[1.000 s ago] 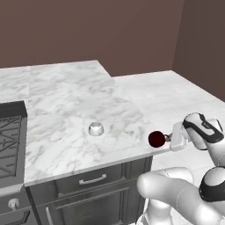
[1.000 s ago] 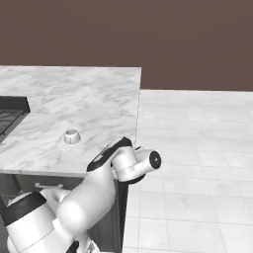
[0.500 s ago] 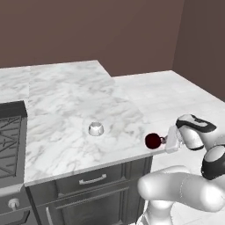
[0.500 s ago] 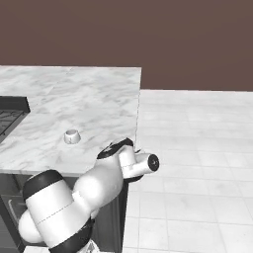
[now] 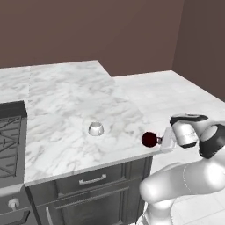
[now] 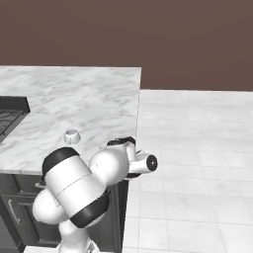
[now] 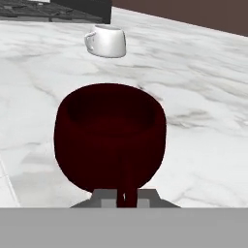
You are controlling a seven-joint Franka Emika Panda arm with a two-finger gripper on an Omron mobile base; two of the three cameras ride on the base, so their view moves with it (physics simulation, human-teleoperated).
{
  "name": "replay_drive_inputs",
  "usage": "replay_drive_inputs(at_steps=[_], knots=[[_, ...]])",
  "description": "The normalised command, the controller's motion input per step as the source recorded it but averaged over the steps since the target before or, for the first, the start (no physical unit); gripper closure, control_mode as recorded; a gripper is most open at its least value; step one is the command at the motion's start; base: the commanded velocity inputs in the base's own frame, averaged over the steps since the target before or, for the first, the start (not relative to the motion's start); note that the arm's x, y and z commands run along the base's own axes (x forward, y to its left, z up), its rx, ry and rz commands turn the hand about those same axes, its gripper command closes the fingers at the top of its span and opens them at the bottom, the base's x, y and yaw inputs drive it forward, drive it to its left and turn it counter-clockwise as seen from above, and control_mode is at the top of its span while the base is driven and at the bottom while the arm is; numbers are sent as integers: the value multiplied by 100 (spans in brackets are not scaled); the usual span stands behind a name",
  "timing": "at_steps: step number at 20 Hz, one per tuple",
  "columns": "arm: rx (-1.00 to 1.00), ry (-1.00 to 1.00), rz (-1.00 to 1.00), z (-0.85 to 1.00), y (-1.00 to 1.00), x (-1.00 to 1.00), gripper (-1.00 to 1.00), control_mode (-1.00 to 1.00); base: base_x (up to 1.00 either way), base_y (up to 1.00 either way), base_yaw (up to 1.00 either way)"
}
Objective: Clear the mugs and bowl far away from the sink.
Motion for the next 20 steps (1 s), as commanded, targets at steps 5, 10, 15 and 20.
replay_drive_inputs(at_steps=[5,10,15,20], knots=[[0,0,0,-16,0,27,-100,-100,0,0,0],[0,0,0,4,0,8,-100,-100,0,0,0],[1,0,0,14,0,0,-100,-100,0,0,0],[3,0,0,11,-6,-4,-100,-100,0,0,0]])
